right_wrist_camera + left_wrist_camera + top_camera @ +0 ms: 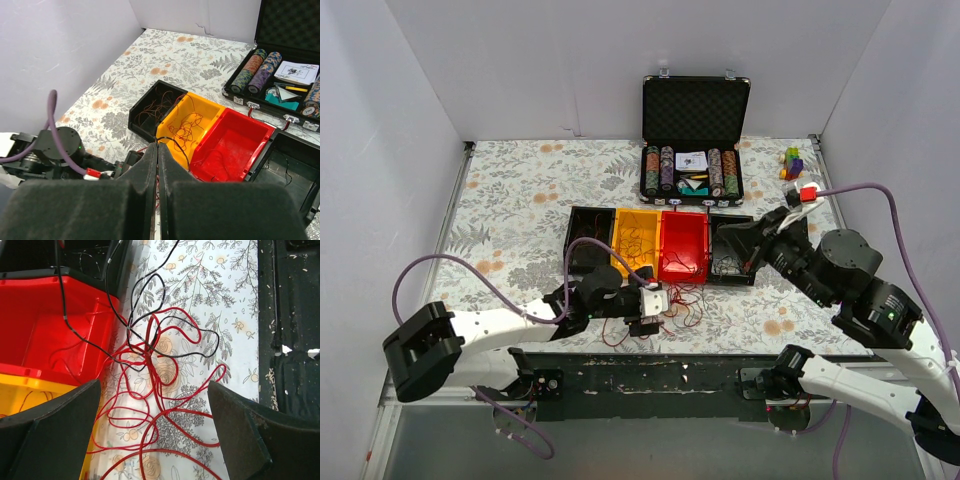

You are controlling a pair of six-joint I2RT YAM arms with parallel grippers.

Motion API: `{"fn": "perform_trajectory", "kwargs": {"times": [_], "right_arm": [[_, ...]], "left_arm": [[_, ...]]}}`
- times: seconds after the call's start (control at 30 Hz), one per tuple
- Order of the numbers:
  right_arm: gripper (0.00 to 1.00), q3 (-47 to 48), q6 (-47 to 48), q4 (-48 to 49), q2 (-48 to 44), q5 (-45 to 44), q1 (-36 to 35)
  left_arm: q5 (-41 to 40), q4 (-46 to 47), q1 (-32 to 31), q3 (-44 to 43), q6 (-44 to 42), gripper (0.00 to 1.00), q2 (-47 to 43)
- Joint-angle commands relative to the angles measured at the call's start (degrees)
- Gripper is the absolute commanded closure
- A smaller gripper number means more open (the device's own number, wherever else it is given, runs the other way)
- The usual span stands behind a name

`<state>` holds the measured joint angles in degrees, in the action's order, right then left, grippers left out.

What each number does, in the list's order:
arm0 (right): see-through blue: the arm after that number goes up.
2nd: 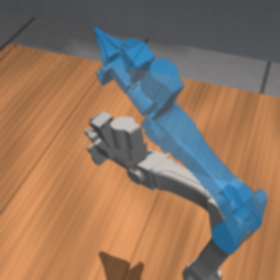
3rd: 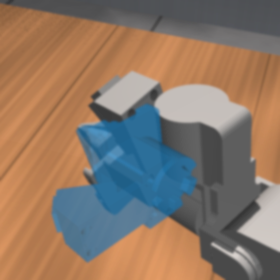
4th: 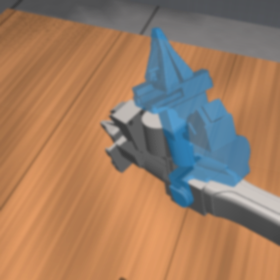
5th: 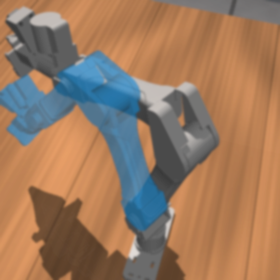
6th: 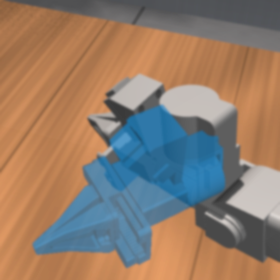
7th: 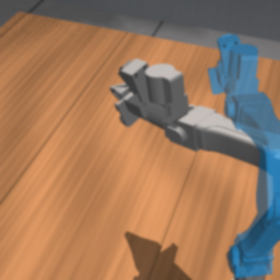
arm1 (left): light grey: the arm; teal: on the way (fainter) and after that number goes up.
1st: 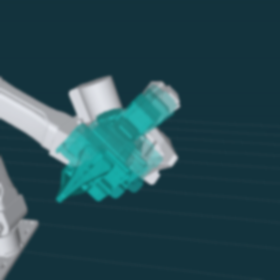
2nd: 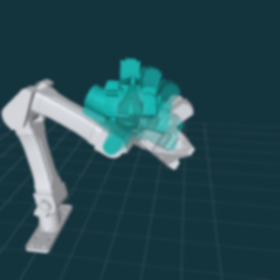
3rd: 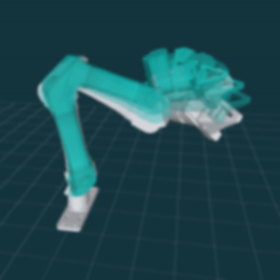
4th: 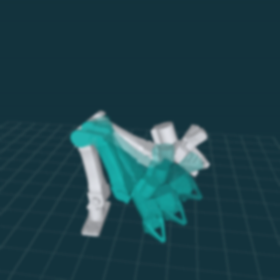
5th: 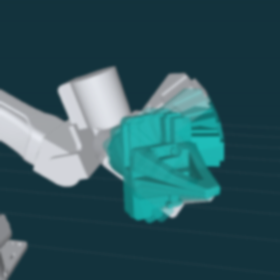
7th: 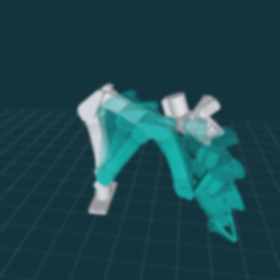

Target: Untangle the cables

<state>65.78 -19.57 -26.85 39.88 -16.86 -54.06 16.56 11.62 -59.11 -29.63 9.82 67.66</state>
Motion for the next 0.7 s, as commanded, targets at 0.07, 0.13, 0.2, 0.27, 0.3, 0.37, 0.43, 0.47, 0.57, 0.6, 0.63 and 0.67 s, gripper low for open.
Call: {"fn": "perform_trajectory", "kwargs": {"times": [0.07, 0.13, 0.2, 0.27, 0.3, 0.37, 0.43, 0.47, 0.57, 0.6, 0.63, 0.67], "right_arm": [[0.99, 0.14, -0.47, 2.86, -1.56, 1.31, 0.10], [0.99, 0.05, -0.47, 2.77, -1.38, 1.92, 0.10], [0.99, -0.12, -0.47, 2.77, -1.38, 2.27, 0.10], [0.99, -0.39, -0.47, 2.86, -1.38, 2.71, 0.10], [0.99, -0.39, -0.55, 2.94, -1.38, 2.97, 0.10], [0.99, -0.65, -0.90, 3.29, -1.47, 3.24, 0.10], [0.99, -0.65, -1.08, 3.65, -1.56, 3.85, 0.10], [0.99, -0.65, -1.17, 3.65, -1.56, 4.12, 0.01], [0.99, -0.30, -1.35, 4.17, -1.30, 4.38, 0.10], [0.99, -0.04, -1.26, 4.26, -1.29, 4.38, 0.10], [0.99, 0.31, -1.26, 4.35, -1.03, 4.47, 0.10], [0.99, 0.58, -1.17, 4.53, -1.03, 4.47, 0.10]], "left_arm": [[-6.34, 15.52, -0.21, -1.84, 3.45, 0.26, 3.09], [-11.26, 19.48, -0.21, -1.84, 3.53, 0.38, 3.88], [-11.11, 19.41, -0.13, -2.63, 3.97, 0.41, 4.23], [-9.62, 18.88, -0.13, -3.24, 5.37, 0.42, 4.41], [-8.83, 19.06, -0.04, -3.24, 5.99, 0.44, 4.50], [-7.51, 19.41, -0.13, -3.24, 6.44, 0.47, 4.85], [-6.71, 20.28, -0.13, -3.07, 6.08, 0.52, 5.81], [-6.19, 20.55, -0.13, -2.98, 5.74, 0.56, 6.17], [-3.91, 20.29, -0.04, -3.42, 4.77, 0.74, 7.05], [-2.94, 19.68, -0.04, -3.51, 4.50, 0.78, 7.05], [-1.72, 19.06, -0.13, -3.51, 4.24, 0.85, 6.96], [-1.36, 18.45, -0.04, -3.42, 3.98, 0.91, 6.87]]}}
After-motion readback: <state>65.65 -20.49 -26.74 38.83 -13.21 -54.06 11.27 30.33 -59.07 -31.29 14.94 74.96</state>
